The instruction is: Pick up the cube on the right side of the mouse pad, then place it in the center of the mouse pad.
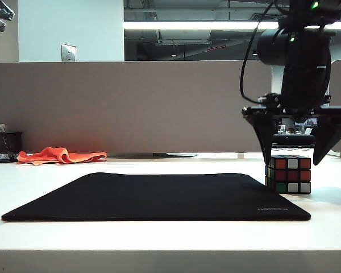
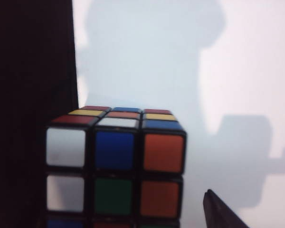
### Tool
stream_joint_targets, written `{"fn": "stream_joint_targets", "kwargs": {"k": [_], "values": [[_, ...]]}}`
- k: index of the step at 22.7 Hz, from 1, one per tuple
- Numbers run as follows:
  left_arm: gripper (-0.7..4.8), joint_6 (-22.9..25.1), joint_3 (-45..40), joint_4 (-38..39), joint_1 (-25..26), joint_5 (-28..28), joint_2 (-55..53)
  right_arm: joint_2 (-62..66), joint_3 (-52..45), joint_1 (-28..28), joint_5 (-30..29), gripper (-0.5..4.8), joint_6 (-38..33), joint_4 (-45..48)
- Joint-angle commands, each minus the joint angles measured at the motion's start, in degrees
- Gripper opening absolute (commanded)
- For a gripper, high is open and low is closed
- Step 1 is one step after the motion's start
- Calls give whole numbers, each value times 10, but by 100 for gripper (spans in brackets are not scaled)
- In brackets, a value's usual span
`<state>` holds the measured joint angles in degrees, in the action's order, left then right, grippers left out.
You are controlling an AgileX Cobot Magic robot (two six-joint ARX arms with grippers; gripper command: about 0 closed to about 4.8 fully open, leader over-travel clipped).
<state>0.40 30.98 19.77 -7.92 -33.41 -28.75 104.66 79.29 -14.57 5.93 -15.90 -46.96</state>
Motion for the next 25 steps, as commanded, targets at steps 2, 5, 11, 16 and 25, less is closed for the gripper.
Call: {"fn": "stream_joint_targets", "kwargs": {"k": [2, 5, 11, 16, 25], "values": [[121, 2, 3, 0, 0, -3, 1, 8, 2, 0, -12, 479, -7, 17], [121, 2, 4, 1, 0, -3, 1, 8, 2, 0, -21, 479, -8, 27], [121, 2, 3, 12, 0, -3, 1, 8, 2, 0, -31, 414, -8, 35], [121, 2, 3, 12, 0, -3, 1, 8, 2, 0, -31, 301, -8, 35], [121, 2, 4, 12, 0, -3, 1, -1, 2, 0, -13, 291, 14, 30]]}}
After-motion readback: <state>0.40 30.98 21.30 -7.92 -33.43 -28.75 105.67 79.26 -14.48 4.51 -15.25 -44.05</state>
